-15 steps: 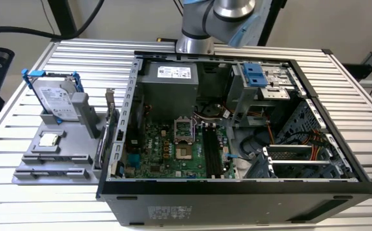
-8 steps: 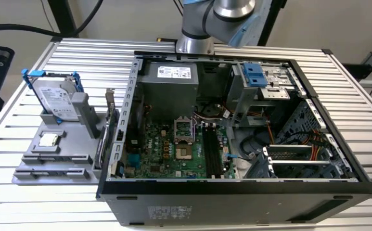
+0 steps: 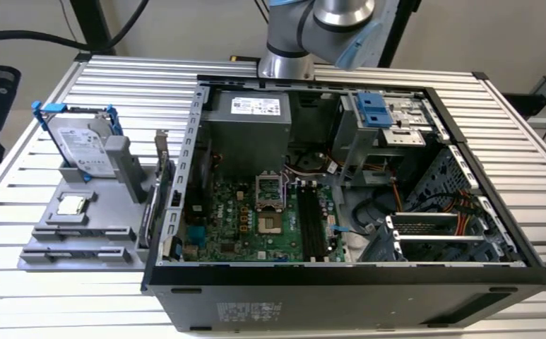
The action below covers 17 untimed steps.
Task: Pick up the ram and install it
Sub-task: 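Pick up the ram and move it above insertion slot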
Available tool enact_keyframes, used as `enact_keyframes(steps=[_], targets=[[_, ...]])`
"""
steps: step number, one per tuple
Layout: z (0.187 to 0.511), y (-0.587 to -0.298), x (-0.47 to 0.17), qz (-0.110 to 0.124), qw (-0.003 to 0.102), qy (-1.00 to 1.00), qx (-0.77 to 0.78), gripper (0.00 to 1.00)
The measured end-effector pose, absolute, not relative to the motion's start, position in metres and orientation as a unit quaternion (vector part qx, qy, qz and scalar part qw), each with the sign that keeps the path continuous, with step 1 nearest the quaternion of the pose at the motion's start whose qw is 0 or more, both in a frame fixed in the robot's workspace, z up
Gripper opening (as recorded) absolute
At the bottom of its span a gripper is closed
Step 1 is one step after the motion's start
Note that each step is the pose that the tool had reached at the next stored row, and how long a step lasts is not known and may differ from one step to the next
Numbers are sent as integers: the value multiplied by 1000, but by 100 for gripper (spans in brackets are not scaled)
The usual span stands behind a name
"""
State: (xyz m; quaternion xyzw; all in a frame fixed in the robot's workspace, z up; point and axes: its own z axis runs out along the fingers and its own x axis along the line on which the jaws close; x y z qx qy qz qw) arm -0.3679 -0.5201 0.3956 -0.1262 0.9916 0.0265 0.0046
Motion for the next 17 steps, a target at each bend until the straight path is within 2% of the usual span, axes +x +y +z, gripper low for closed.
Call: enact_keyframes(steps=[17], targets=[[396, -518, -368, 27, 3, 982, -187, 0]])
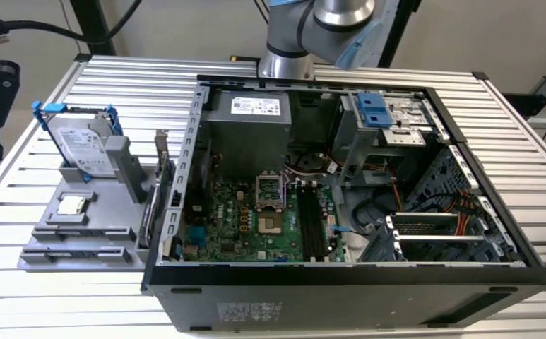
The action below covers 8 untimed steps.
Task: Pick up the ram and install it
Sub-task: 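Pick up the ram and move it above insertion slot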
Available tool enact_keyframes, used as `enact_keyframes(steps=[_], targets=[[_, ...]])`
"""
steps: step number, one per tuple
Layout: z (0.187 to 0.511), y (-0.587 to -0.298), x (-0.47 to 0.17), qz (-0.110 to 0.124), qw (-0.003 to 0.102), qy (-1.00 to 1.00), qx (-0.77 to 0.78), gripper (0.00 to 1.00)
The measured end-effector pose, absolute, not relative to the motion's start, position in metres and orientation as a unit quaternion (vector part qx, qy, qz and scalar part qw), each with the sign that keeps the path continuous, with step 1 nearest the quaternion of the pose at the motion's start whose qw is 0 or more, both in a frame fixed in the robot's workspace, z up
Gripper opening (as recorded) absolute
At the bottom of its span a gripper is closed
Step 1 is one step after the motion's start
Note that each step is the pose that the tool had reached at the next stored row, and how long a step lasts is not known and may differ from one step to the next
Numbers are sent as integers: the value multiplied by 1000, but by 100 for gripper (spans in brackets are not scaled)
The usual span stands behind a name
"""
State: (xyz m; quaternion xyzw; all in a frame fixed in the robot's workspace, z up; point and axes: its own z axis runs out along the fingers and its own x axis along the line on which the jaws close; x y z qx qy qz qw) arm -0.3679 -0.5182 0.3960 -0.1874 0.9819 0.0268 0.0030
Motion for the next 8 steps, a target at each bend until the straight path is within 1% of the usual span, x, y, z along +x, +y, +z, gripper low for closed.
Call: enact_keyframes(steps=[8], targets=[[396, -518, -368, 27, 2, 976, -217, 0]])
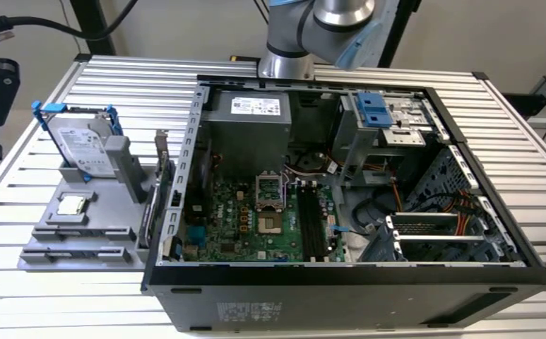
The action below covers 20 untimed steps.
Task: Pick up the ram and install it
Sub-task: 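Pick up the ram and move it above insertion slot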
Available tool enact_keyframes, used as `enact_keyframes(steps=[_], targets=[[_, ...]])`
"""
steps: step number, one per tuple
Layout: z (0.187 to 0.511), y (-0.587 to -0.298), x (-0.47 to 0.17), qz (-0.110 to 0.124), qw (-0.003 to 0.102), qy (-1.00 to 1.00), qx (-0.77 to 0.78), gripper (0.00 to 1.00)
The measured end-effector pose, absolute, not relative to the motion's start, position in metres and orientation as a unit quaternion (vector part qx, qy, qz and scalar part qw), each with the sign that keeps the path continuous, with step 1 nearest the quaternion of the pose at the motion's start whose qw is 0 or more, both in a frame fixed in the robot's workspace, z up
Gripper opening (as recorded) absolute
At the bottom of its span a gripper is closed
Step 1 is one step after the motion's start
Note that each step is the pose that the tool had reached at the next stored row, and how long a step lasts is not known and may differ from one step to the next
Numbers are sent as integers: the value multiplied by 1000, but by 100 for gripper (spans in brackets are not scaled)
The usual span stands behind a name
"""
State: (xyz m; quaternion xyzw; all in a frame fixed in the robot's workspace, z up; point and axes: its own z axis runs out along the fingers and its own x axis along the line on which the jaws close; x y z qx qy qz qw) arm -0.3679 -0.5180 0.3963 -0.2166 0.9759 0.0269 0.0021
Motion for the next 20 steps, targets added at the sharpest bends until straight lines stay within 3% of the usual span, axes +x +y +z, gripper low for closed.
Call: enact_keyframes(steps=[20], targets=[[397, -518, -368, 27, 0, 952, -306, 0]])
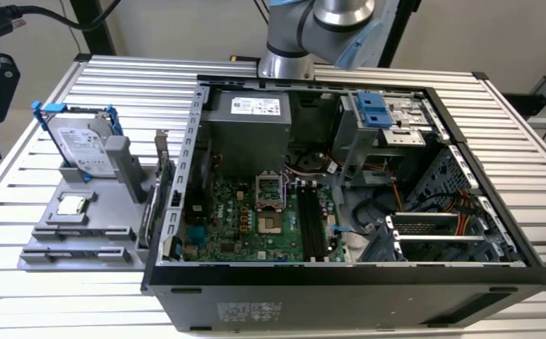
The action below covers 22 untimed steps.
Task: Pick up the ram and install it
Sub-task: 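Pick up the ram and move it above insertion slot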
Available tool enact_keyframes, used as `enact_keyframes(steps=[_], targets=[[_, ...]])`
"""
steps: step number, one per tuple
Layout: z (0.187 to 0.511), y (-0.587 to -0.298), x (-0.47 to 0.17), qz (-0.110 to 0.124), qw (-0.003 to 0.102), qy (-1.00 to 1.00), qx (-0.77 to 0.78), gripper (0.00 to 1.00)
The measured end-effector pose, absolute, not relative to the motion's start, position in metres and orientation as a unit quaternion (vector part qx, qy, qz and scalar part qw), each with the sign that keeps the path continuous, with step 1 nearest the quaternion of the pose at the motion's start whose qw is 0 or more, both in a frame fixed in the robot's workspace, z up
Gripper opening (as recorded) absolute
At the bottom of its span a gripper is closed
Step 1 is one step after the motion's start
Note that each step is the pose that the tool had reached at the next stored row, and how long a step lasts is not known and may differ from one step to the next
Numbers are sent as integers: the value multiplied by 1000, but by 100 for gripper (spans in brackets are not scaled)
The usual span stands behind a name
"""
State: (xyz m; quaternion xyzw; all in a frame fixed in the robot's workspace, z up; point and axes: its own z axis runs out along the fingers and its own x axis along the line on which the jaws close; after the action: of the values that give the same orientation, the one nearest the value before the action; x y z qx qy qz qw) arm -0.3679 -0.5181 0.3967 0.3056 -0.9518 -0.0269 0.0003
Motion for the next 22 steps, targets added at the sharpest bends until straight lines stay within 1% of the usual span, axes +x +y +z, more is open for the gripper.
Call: enact_keyframes(steps=[22], targets=[[399, -518, -368, -27, 3, -918, 396, 0]])
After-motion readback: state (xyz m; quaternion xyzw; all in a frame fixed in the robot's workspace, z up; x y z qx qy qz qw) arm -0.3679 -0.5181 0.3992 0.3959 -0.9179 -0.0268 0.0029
